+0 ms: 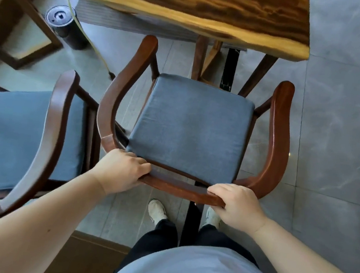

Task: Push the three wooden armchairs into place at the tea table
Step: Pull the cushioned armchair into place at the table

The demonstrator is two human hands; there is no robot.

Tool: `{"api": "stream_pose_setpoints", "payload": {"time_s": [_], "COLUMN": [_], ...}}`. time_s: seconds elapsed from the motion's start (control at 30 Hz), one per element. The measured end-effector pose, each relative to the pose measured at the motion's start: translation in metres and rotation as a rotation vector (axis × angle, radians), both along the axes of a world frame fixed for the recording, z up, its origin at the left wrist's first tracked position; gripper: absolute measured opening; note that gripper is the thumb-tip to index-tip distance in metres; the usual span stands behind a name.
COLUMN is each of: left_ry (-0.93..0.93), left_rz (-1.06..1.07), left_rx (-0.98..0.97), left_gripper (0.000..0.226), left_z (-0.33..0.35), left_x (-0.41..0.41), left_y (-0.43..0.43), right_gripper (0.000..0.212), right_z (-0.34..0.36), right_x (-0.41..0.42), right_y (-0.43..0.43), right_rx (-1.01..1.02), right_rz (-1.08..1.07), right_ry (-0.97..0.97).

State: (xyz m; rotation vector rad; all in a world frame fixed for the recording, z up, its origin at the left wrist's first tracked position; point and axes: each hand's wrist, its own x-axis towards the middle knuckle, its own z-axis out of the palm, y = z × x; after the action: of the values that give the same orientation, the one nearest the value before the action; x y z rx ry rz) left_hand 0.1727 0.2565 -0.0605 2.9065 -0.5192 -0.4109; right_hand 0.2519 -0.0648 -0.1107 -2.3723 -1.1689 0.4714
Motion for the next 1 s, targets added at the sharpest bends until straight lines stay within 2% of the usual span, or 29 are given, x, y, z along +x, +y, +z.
{"api": "stream_pose_setpoints", "payload": {"time_s": [0.1, 0.2, 0.3, 0.37, 0.43, 0.53, 0.6, 0.73, 1.0], "left_ry": [-0.050, -0.025, 0.007, 0.027, 0.088, 0.129, 0.132, 0.108, 0.004], "left_rz": [-0.024, 0.013, 0.000, -0.037, -0.017, 0.031, 0.051, 0.092, 0.132], "left_rx": [-0.013, -0.023, -0.020, 0.023, 0.071, 0.118, 0.105, 0.078, 0.090], "left_gripper": [0.017, 0.017, 0.025, 0.034, 0.033, 0.015, 0.012, 0.021, 0.033], "left_z": [-0.005, -0.006, -0.006, -0.007, -0.010, -0.014, -0.013, -0.007, -0.014], "left_x": [0.000, 0.000, -0.001, -0.003, 0.000, 0.005, 0.002, 0.006, 0.053], "left_y": [0.006, 0.004, -0.014, -0.034, -0.050, -0.058, -0.054, -0.065, -0.122], "right_gripper": [0.027, 0.034, 0.040, 0.045, 0.040, 0.022, 0.025, 0.028, 0.027], "right_z": [-0.004, -0.007, -0.008, -0.010, -0.010, -0.009, -0.010, -0.010, 0.007], "right_x": [0.000, 0.012, 0.032, 0.048, 0.065, 0.083, 0.085, 0.093, 0.162], "right_y": [-0.001, -0.012, -0.027, -0.028, -0.024, -0.020, -0.014, -0.022, -0.058], "right_rx": [-0.010, -0.077, -0.247, -0.438, -0.617, -0.739, -0.748, -0.738, -0.783], "right_rz": [0.007, 0.031, 0.052, 0.160, 0.302, 0.452, 0.486, 0.481, 0.442], "right_ry": [0.071, 0.142, 0.193, 0.192, 0.203, 0.236, 0.265, 0.314, 0.223]}}
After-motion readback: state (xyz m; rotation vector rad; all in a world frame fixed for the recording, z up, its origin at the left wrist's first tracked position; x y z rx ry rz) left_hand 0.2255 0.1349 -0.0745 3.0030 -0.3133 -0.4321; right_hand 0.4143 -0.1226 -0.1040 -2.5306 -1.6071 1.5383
